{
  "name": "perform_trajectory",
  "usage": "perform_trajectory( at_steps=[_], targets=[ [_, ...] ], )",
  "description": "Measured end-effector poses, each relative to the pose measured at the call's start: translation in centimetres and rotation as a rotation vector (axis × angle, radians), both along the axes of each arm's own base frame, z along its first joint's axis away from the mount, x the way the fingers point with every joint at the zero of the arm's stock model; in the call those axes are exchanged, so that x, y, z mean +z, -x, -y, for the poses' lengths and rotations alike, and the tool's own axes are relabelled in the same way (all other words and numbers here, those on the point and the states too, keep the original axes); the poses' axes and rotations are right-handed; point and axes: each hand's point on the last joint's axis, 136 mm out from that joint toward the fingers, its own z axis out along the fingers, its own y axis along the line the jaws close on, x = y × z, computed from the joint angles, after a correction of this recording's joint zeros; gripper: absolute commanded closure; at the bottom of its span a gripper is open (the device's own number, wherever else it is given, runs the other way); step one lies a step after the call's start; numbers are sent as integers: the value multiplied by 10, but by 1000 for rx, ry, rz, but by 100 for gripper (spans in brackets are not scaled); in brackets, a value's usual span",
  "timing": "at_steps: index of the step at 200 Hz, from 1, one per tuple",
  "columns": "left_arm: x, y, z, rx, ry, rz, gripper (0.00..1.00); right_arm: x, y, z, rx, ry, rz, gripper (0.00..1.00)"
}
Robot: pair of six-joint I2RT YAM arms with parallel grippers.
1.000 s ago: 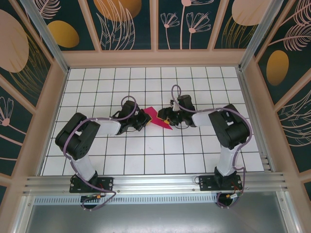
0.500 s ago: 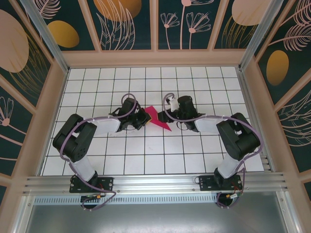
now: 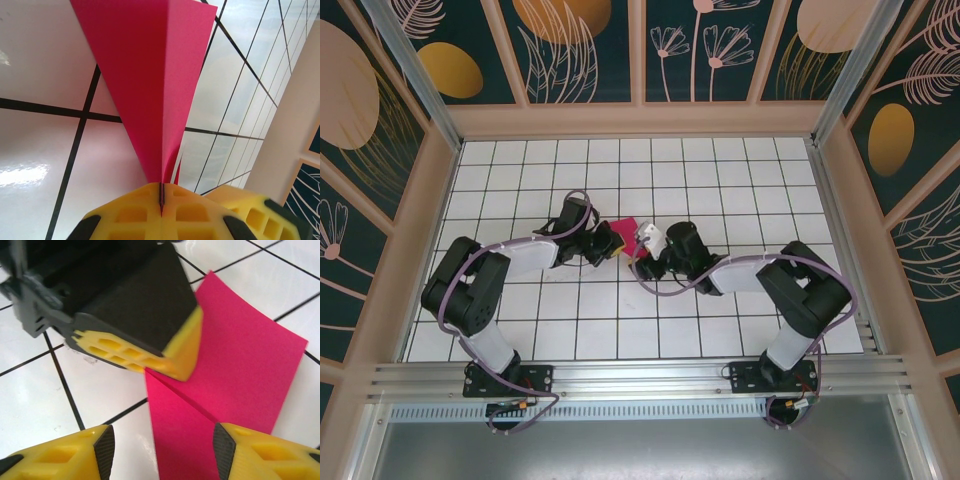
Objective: Fold a paper plane with a square sheet of paper (pick it up from the middle)
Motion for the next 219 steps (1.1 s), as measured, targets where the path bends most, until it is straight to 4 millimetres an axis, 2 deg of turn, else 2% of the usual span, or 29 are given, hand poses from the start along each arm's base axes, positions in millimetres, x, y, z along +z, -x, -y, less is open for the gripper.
perform_trajectory(
  at_steps=[27,75,114,145,176,219],
  targets=[
    [-2,3,0,-6,-2,-18,98,0,2,-8,12,27,68,51],
    [0,4,0,-9,-2,-28,98,-24,0,-9,-8,114,125,59],
    [2,2,1,-9,0,-24,98,-26,-7,-10,-40,135,180,65],
    [2,1,1,-8,-1,-23,98,-27,-12,-8,-61,144,201,74],
    [5,-1,2,-6,0,-16,89,-25,-15,-8,-69,144,217,86],
    [5,-7,-7,10,-22,-18,76,-24,-15,-8,-70,141,215,91]
  ],
)
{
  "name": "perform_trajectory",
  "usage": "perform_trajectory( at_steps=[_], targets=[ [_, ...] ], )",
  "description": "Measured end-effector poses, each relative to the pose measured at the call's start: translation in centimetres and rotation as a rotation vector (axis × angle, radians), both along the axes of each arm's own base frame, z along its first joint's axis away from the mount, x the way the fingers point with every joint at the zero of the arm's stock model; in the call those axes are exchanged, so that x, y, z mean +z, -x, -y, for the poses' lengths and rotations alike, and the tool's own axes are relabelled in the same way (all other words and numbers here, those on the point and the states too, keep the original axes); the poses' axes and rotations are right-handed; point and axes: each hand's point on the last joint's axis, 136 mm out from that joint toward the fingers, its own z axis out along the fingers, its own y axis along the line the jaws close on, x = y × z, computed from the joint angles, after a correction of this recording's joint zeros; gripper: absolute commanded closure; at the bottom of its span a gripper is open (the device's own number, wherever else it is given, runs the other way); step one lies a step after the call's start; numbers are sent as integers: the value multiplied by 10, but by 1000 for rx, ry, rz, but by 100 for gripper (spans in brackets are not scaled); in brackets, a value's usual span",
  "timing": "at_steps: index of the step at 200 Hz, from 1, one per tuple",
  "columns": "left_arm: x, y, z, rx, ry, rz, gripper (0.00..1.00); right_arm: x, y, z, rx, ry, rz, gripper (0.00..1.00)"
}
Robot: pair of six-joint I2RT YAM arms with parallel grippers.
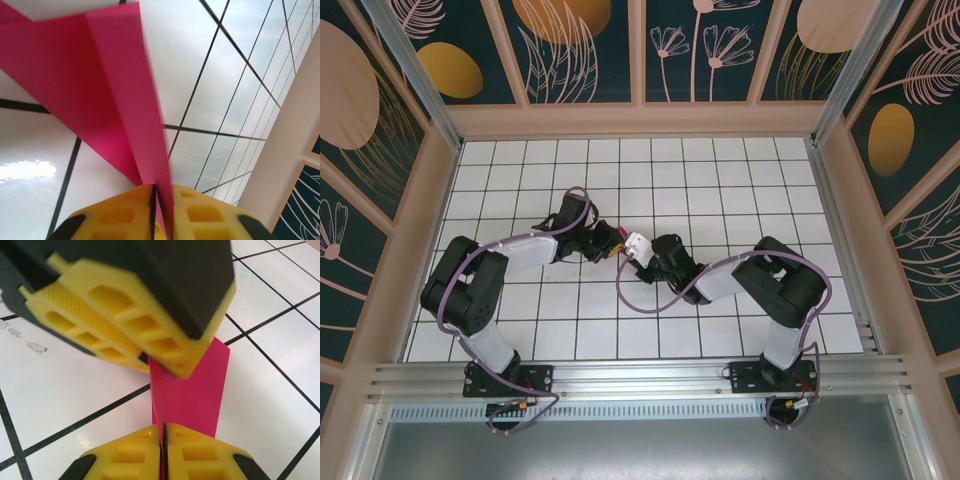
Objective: Fold a paper plane with a square sheet of paper (pick it up from the middle)
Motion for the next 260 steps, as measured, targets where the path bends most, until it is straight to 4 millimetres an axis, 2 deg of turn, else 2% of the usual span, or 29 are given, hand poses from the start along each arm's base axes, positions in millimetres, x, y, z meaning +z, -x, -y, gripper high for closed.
perform_trajectory(
  at_steps=[57,104,125,150,208,260],
  targets=[
    [15,-16,-23,48,-43,53,58,3,1,-7,15,-39,-54,90],
    [34,-29,-51,122,-95,122,47,12,-4,-14,22,-129,-194,92],
    [50,-34,-61,158,-109,170,44,14,-7,-17,18,-182,-276,93],
    [60,-34,-67,179,-110,212,43,8,-8,-20,8,-216,-380,95],
    [33,-12,-69,138,-98,225,41,1,-3,-28,7,-271,-570,100],
    [26,-1,-63,95,-42,284,45,2,-12,-26,4,-370,-751,100]
  ],
)
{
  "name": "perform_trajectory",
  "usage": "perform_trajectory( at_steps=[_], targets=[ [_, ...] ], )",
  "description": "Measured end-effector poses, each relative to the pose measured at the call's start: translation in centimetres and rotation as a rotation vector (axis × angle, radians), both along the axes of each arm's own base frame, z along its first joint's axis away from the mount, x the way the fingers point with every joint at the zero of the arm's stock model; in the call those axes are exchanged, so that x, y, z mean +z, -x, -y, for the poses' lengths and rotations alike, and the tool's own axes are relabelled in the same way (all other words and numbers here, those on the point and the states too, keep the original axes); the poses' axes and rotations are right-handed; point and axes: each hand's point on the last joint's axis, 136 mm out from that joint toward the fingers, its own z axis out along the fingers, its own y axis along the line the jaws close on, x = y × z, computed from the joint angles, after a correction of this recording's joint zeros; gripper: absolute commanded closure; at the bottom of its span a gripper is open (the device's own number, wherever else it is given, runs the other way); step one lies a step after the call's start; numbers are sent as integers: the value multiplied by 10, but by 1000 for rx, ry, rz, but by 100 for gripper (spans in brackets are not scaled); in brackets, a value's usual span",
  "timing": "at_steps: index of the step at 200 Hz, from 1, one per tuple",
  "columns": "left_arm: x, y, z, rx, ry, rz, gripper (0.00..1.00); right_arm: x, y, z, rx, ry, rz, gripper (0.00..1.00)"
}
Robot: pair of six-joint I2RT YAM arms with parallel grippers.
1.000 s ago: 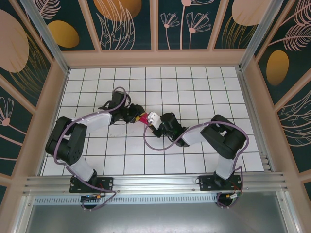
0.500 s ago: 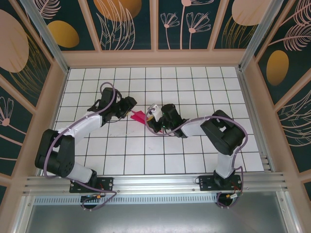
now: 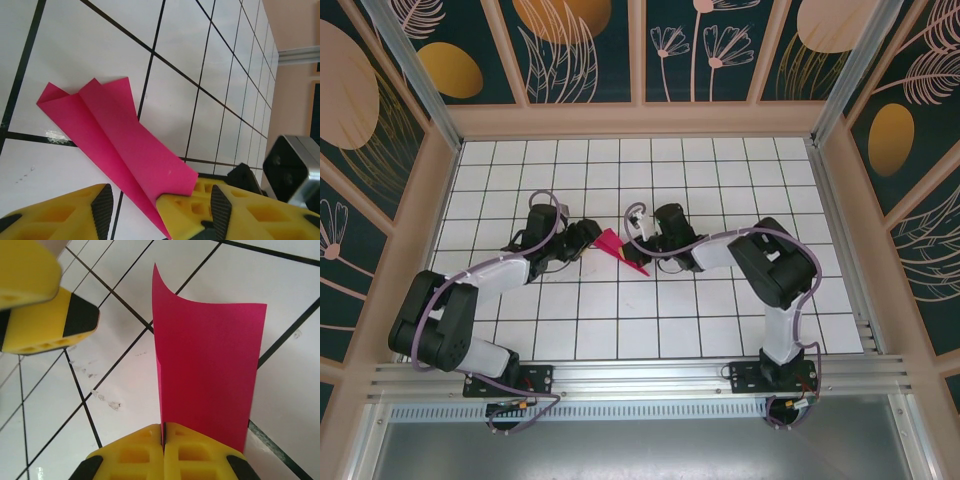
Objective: Fold a paper plane with a square sheet of paper (pick it up from the middle)
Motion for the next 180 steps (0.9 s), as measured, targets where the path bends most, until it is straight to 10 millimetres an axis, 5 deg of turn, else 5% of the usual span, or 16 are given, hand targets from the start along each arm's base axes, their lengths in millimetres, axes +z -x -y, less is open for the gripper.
perform_trajectory(
  at_steps=[180],
  targets=[
    [-26,5,37,-134,48,53,61,-18,-2,3,-49,-107,-404,100]
  ],
)
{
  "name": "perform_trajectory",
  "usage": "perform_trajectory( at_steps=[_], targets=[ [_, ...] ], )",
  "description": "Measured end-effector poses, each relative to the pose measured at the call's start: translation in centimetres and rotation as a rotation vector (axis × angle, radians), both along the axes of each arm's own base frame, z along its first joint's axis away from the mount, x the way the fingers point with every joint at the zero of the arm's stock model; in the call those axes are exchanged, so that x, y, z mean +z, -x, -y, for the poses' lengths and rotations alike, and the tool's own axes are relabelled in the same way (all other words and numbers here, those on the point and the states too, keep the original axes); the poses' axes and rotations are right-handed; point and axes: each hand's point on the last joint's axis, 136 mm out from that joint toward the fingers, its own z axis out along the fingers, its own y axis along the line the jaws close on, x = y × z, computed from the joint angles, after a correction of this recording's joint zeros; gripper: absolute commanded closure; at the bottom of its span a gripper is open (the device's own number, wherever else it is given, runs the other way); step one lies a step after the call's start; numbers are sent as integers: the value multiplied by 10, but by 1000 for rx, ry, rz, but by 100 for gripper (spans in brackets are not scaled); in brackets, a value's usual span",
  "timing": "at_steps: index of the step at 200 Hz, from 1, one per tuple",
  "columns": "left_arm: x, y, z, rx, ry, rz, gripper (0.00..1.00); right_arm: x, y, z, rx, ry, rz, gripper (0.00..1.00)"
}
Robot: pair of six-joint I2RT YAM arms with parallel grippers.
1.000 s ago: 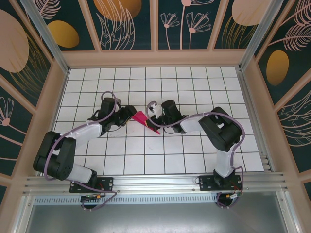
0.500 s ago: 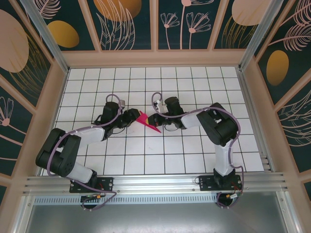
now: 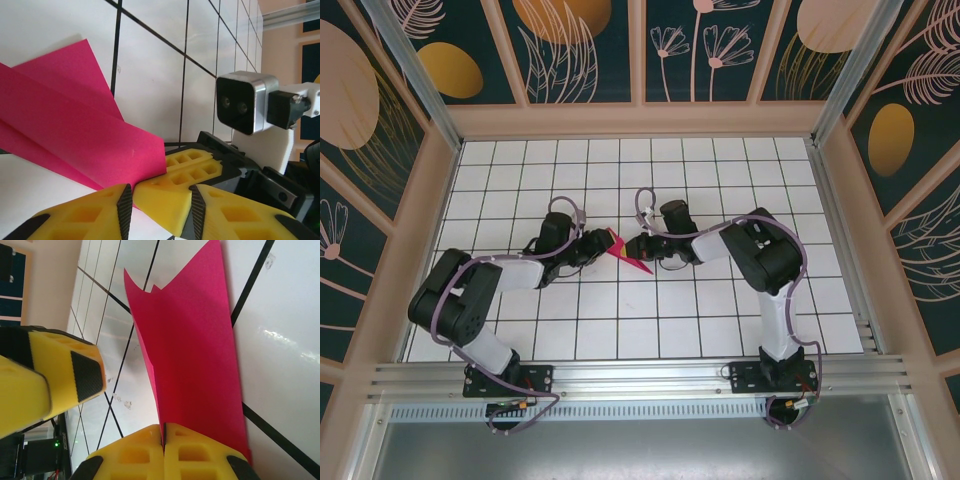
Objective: Fold a paper plane with a square sheet of paper (pick it up from the middle)
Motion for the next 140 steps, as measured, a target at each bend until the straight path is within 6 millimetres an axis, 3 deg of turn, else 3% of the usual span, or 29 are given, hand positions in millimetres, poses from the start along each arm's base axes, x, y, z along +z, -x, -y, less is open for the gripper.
perform_trajectory(
  at_steps=[89,140],
  targets=[
    [-5,-1,8,-28,9,-10,64,-2,-8,-3,0,3,-16,100],
    [-8,-10,9,-13,-4,-5,75,-6,-8,-2,2,13,-34,100]
  ],
)
